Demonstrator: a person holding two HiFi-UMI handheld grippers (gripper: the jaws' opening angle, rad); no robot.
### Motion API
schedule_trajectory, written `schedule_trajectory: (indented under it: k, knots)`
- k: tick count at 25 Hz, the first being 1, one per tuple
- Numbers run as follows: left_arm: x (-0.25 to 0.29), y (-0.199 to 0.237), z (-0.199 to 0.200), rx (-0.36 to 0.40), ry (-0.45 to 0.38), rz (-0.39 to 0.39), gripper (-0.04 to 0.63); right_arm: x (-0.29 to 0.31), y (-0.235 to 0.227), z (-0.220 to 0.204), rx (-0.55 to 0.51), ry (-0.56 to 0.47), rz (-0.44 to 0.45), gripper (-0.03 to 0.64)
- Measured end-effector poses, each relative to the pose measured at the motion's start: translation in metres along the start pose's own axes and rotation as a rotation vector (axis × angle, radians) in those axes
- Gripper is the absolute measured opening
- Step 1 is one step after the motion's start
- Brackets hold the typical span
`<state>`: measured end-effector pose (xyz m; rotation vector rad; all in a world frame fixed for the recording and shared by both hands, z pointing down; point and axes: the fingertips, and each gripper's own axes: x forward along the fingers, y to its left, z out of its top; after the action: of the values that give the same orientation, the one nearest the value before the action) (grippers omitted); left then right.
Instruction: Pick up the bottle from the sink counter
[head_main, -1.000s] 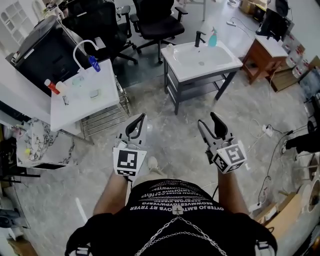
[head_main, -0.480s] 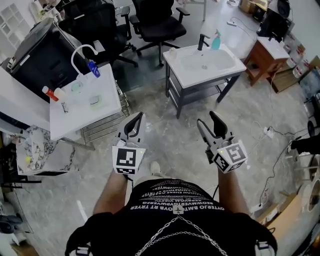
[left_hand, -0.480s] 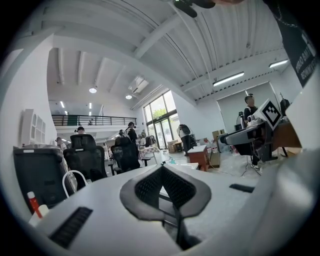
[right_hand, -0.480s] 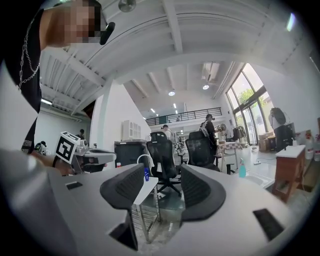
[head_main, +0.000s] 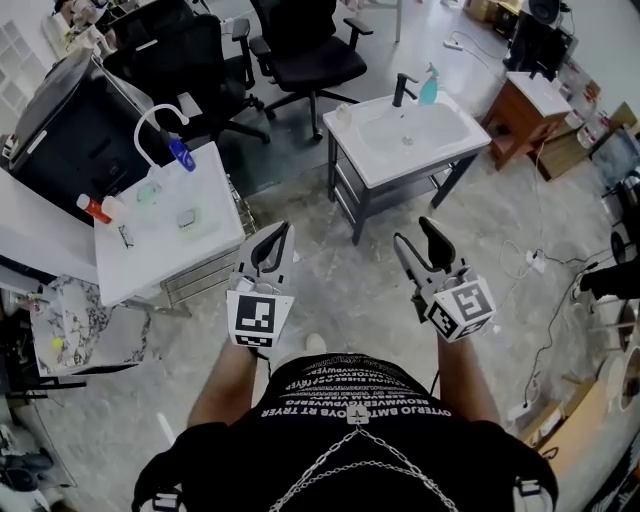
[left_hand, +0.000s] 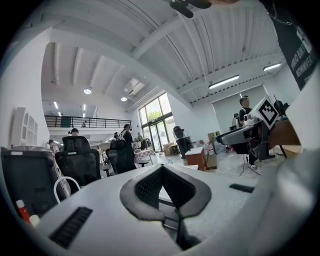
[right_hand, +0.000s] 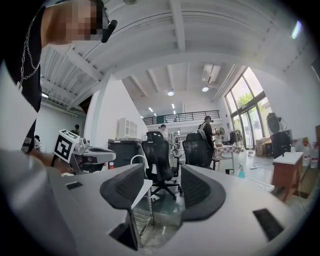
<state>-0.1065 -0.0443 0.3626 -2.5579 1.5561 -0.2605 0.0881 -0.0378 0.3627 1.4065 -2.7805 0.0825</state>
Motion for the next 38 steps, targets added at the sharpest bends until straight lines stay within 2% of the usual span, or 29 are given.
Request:
schedule_trajectory:
  k: [12,18,26,31,38]
  knots:
    - [0.037,0.060,-0.015,0.000,-0.003,-0.047,0.006,0.065,-0.004,0.000,-0.015,0.014,-0.053,0.210]
    - [0.043,0.087,-0.020,-0.009,-0.026,-0.039,0.005,0.087,0.000,-0.003,-0.030,0.024,-0.077,0.210]
    - [0.056,0.082,-0.032,-0.018,-0.011,-0.065,0.005,0.082,-0.015,-0.014,-0.027,0.044,-0.129,0.210]
    - [0.077,0.077,-0.035,-0.015,0.007,-0.074,0.005,0.092,-0.028,-0.027,-0.039,0.082,-0.126,0.210]
    - [0.115,0.074,-0.032,0.002,0.013,-0.076,0.005,0.115,-0.063,-0.026,-0.043,0.080,-0.107,0.212]
